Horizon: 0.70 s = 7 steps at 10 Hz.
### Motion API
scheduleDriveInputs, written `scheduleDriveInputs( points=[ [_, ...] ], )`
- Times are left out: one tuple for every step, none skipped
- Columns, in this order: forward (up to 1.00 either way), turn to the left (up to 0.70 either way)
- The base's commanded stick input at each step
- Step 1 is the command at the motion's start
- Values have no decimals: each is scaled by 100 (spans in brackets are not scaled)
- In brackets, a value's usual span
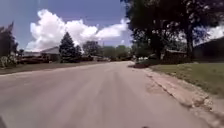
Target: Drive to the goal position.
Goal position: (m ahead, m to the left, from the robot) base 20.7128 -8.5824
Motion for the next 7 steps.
scheduleDriveInputs(
  points=[
    [70, -21],
    [70, -35],
    [70, -35],
    [70, -35],
    [70, -35],
    [70, -35],
    [70, -35]
  ],
)
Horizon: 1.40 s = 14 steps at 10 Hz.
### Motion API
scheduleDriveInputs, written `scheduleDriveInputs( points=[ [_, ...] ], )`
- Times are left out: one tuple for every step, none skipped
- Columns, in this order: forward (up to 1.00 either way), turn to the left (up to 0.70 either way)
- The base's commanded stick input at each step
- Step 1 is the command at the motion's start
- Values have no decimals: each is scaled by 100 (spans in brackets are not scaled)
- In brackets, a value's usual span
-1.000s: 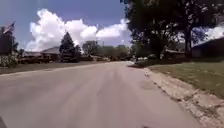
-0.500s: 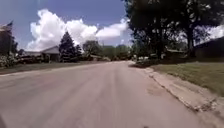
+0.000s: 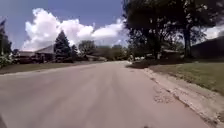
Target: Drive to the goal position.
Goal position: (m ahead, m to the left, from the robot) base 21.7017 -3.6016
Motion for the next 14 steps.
scheduleDriveInputs(
  points=[
    [70, 0],
    [70, 0],
    [70, 0],
    [70, 0],
    [70, 0],
    [70, 0],
    [70, 0],
    [70, 0],
    [70, 0],
    [70, 0],
    [70, 0],
    [70, 0],
    [70, 0],
    [70, 0]
  ],
)
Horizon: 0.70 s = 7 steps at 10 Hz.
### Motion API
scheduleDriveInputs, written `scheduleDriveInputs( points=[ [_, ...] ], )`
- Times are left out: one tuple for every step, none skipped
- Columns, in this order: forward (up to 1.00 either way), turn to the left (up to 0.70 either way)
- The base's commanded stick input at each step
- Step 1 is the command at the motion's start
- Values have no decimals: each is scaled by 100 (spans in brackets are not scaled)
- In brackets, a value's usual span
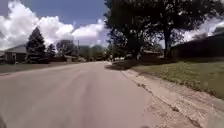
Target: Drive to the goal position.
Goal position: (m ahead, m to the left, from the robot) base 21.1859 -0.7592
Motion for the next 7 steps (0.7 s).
scheduleDriveInputs(
  points=[
    [70, 0],
    [70, 0],
    [70, 0],
    [70, 0],
    [70, 0],
    [70, 0],
    [70, 4]
  ],
)
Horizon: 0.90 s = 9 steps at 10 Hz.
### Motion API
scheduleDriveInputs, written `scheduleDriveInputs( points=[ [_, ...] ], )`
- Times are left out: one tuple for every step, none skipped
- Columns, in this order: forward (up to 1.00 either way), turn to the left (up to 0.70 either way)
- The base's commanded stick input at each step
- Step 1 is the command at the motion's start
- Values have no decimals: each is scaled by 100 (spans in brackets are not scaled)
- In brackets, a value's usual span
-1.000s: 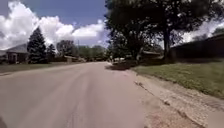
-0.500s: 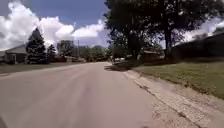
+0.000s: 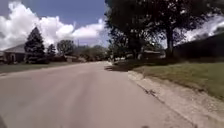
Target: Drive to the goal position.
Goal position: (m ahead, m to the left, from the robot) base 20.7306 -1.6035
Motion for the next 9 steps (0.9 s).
scheduleDriveInputs(
  points=[
    [70, 24],
    [70, 35],
    [70, 6],
    [70, 0],
    [70, 0],
    [70, 0],
    [70, 0],
    [70, 0],
    [70, 0]
  ],
)
